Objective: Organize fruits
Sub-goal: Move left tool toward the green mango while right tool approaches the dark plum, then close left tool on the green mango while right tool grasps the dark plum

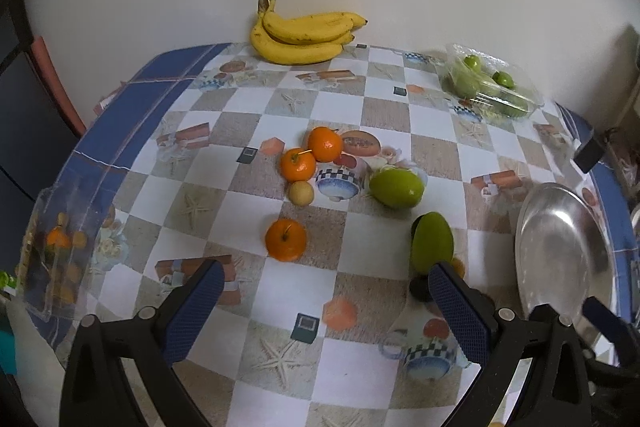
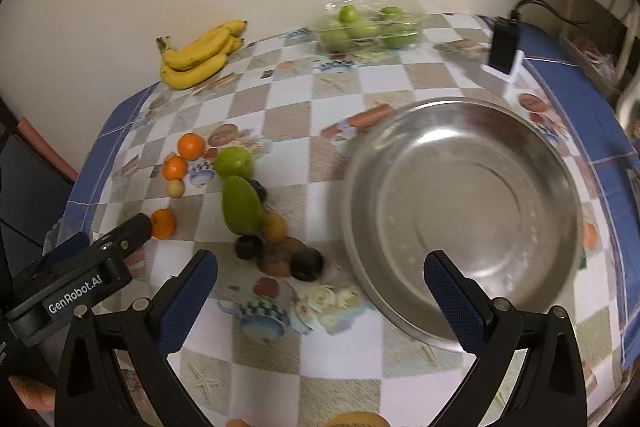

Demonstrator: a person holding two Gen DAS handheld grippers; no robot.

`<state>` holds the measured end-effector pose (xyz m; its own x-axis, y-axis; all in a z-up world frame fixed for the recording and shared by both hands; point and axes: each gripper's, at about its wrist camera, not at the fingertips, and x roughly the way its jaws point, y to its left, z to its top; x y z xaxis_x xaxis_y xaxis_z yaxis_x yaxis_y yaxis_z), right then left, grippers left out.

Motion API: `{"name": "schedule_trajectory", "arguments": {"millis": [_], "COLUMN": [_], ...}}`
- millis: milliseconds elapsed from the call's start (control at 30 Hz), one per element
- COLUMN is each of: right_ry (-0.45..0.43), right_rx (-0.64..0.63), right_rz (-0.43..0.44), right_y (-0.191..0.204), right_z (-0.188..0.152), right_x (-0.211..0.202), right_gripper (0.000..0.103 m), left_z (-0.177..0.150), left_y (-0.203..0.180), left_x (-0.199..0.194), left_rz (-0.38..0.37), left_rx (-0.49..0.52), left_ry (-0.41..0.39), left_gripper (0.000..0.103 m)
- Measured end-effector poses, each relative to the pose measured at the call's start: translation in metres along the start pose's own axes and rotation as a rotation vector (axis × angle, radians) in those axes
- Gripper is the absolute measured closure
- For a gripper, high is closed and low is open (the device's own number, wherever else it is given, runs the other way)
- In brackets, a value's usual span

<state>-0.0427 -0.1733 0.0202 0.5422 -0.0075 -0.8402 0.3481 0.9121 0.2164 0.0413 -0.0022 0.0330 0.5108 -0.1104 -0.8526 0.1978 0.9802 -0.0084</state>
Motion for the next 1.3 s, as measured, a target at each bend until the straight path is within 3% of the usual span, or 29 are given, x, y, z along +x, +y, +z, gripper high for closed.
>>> {"name": "schedule_trajectory", "arguments": {"millis": [200, 567, 633, 700, 733, 1100, 1300], "right_ry": [0.044, 0.141, 0.15, 0.157, 0.166, 0.254, 0.311], "right_rx": [-0.016, -0.057, -0.065, -0.075, -0.078, -0.102, -0.13], "right_rz": [0.048, 0.064, 0.075, 0.081, 0.083, 0.097, 0.071], "right_y": [0.006, 0.011, 0.011, 0.011, 0.011, 0.013, 0.015], "right_z": [0.012, 0.028, 0.029, 0.029, 0.028, 0.016, 0.009], "right_x": [0.016, 0.04, 0.042, 0.042, 0.044, 0.064, 0.076], "right_gripper": [0.0, 0.001, 0.007, 0.025, 0.028, 0.05, 0.055], "left_z": [0.014, 0.029, 0.028, 0.028, 0.027, 0.021, 0.018], "left_y": [-0.001, 0.007, 0.01, 0.01, 0.009, -0.006, -0.012], "left_x": [0.008, 0.032, 0.032, 0.032, 0.033, 0.049, 0.061], "left_rz": [0.029, -0.037, -0.052, -0.063, -0.073, -0.134, -0.148], "left_rx": [-0.014, -0.077, -0.097, -0.103, -0.101, -0.086, -0.087], "left_ry": [0.014, 0.095, 0.098, 0.1, 0.104, 0.157, 0.196], "left_gripper": [0.0, 0.0, 0.0, 0.0, 0.0, 0.001, 0.002]}}
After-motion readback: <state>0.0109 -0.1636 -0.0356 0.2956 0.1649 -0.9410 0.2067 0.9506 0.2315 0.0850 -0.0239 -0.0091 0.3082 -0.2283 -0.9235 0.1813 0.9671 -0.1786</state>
